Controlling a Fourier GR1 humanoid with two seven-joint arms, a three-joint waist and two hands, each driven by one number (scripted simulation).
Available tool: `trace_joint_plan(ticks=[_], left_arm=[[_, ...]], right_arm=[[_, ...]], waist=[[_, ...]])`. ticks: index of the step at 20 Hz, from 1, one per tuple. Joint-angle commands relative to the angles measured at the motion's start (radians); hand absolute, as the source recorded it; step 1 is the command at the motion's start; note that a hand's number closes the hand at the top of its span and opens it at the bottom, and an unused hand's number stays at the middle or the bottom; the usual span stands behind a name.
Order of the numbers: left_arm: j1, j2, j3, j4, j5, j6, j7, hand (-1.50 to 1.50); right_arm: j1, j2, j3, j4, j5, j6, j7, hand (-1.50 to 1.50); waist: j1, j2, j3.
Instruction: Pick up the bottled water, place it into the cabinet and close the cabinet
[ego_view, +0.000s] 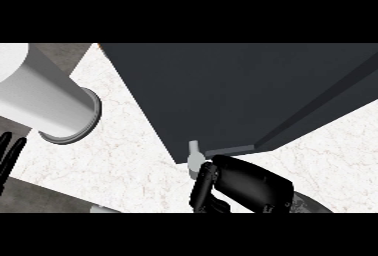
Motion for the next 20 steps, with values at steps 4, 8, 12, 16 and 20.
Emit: trace_joint_plan(ticks=[4,8,12,16,20], left_arm=[[0.009,-0.011,0.012,0.035,-0.001,-0.020,-0.016,-1.50],[0.012,-0.011,0.020,0.050,0.005,-0.022,-0.014,-1.50],[0.044,-0.007,0.039,0.041,0.018,-0.043,-0.023,-1.50],[0.051,-0.006,0.036,0.061,-0.002,-0.070,-0.031,-1.50],[0.063,-0.030,0.027,0.049,0.006,-0.071,-0.038,-1.50]], right_arm=[[-0.314,0.116,-0.068,0.332,0.019,-0.156,0.085,1.50],[-0.485,0.118,-0.142,0.481,0.067,-0.292,0.030,1.50],[-0.591,0.119,-0.223,0.642,0.088,-0.425,-0.020,1.50],[-0.692,0.119,-0.229,0.783,0.090,-0.531,-0.094,1.50],[-0.742,0.119,-0.261,0.848,0.033,-0.600,-0.121,1.50]], waist=[[-0.009,0.001,0.007],[-0.048,-0.006,0.011],[-0.043,-0.007,0.013],[-0.045,-0.003,0.012],[-0.059,-0.004,0.013]])
